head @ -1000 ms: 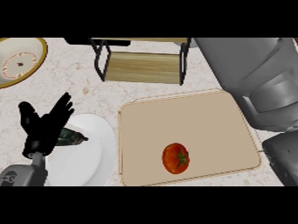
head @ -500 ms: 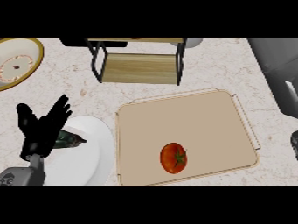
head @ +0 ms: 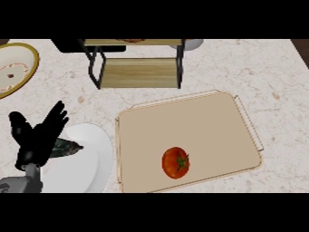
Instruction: Pick the croissant from the tray and place it in the tiered shelf
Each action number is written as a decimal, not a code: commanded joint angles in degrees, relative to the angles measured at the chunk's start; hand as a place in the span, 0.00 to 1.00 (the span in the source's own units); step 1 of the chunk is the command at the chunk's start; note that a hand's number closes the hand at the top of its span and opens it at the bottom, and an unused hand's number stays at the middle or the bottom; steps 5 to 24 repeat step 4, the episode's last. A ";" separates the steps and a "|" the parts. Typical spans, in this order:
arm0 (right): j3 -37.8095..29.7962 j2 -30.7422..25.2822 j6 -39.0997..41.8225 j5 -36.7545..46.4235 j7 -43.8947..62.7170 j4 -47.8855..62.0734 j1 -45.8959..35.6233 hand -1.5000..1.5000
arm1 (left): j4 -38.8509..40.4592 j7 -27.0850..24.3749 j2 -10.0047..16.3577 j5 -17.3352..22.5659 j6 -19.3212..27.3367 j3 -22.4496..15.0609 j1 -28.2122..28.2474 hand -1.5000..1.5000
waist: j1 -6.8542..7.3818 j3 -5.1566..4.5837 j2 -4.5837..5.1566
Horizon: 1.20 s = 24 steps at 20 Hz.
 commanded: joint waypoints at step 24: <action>-0.93 -5.24 10.62 -5.38 0.39 -14.89 11.31 0.00 | 2.01 2.93 0.50 0.96 0.00 1.69 1.50 0.50 | -1.21 -0.39 -0.07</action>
